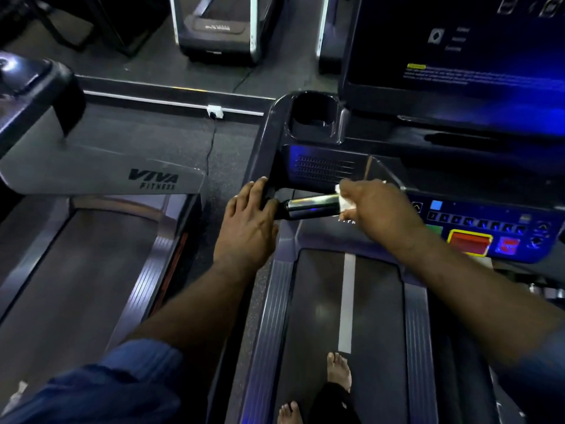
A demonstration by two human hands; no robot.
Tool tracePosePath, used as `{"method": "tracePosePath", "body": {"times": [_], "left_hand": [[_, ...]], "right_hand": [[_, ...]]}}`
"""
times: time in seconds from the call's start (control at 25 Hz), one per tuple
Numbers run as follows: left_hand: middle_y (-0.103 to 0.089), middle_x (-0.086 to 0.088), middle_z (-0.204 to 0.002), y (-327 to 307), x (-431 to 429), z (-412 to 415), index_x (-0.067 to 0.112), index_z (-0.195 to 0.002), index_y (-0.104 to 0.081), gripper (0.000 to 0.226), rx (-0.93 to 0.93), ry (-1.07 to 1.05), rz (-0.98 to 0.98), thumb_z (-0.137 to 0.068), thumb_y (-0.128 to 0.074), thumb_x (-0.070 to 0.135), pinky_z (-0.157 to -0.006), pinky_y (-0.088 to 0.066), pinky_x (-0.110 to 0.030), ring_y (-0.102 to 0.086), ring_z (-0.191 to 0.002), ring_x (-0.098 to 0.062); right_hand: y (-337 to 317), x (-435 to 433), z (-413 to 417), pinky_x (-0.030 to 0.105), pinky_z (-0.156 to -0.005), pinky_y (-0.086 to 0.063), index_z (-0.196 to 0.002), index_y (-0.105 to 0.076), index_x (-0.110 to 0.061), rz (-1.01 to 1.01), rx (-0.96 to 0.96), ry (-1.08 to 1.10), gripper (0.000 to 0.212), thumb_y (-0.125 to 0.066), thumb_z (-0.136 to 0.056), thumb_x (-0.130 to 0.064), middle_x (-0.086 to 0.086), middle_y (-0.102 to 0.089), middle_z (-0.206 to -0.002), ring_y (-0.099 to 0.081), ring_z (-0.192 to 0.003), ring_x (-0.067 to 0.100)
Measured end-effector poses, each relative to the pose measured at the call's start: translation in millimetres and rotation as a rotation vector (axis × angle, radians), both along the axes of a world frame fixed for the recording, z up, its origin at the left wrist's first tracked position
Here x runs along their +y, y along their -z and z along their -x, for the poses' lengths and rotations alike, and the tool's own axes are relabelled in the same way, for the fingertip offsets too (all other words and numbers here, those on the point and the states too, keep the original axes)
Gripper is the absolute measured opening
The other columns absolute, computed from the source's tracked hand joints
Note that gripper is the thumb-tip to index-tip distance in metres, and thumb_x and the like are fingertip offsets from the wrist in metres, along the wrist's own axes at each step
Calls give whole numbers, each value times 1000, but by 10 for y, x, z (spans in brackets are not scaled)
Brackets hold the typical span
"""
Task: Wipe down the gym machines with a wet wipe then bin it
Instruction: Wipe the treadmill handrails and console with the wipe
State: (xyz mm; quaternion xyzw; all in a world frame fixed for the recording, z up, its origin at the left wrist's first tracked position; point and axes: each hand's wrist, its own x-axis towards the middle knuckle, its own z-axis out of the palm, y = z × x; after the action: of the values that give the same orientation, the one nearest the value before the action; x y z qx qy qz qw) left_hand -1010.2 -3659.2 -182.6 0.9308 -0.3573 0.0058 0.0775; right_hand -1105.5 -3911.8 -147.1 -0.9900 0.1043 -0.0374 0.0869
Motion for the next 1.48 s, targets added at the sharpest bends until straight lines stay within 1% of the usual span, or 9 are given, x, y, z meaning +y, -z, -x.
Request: {"method": "tracePosePath", "body": {"times": [0.12,0.24,0.52,0.76,1.0,1.2,1.28,1.36,1.48], "left_hand": [[-14,-10,-171,42,-21,-24,23,-142,-49,51,-16,8,-24,-94,-66,27,-122,-29,-53,-17,-156,-34],[-15,-10,-170,63,-15,-30,23,-142,-49,54,-15,-4,1,-91,-68,20,-121,-30,-55,-17,-156,-34],[-18,-12,-168,59,-28,-37,20,-135,-53,47,-35,-3,-11,-90,-69,20,-119,-32,-58,-18,-154,-35],[-20,-13,-168,50,-38,-8,17,-133,-54,47,-42,-5,-21,-89,-70,19,-115,-34,-59,-21,-153,-37],[-20,-13,-167,53,-45,-24,17,-128,-54,47,-63,-7,-56,-85,-71,20,-117,-35,-55,-22,-153,-36],[-18,-12,-168,56,-63,-21,19,-129,-53,45,-55,-17,-62,-87,-70,20,-119,-34,-55,-20,-154,-35],[-19,-13,-168,52,-57,-29,19,-130,-53,46,-50,-11,-68,-87,-70,24,-119,-34,-55,-20,-154,-35],[-18,-13,-169,30,-66,-21,19,-132,-51,47,-44,-5,-67,-89,-61,34,-119,-32,-54,-19,-154,-35],[-19,-12,-168,10,-67,-8,17,-139,-45,55,-36,-6,-44,-89,-51,37,-120,-31,-53,-20,-154,-34]], "right_hand": [[522,685,-284,44,-97,-54,-119,-70,-13,-195,-193,-188,36,-78,-84,-9,11,-73,-116,-65,-110,31],[768,767,-272,41,-118,-40,-136,-65,-7,-141,-352,-323,43,-57,-94,-1,10,-67,-138,-59,-132,25],[1045,685,121,49,-128,-21,-142,-62,-5,-32,-651,189,49,-52,-97,13,8,-58,-150,-44,-148,28],[1262,888,153,49,-125,-30,-143,-59,-3,-52,-616,-154,45,-33,-108,5,14,-50,-156,-41,-150,30],[1150,1455,-74,49,-117,-44,-133,-69,-4,-829,-1041,627,33,-62,-101,2,13,-46,-158,-37,-152,17],[675,1461,-349,23,-94,-55,-140,-63,-16,-1799,-1320,1219,35,-61,-105,-13,-6,-71,-129,-68,-109,1],[649,1557,-433,18,-74,-53,-132,-67,-11,-2151,-1139,1305,28,-55,-107,-12,-3,-73,-96,-67,-84,5],[610,1747,-445,21,-57,-47,-93,-71,-6,-2413,-774,1225,21,-53,-101,-15,1,-63,-68,-59,-57,11],[475,1502,-369,30,-66,-43,-69,-61,-14,-2516,-760,949,9,-52,-71,-12,4,-61,-70,-56,-62,20]]}}
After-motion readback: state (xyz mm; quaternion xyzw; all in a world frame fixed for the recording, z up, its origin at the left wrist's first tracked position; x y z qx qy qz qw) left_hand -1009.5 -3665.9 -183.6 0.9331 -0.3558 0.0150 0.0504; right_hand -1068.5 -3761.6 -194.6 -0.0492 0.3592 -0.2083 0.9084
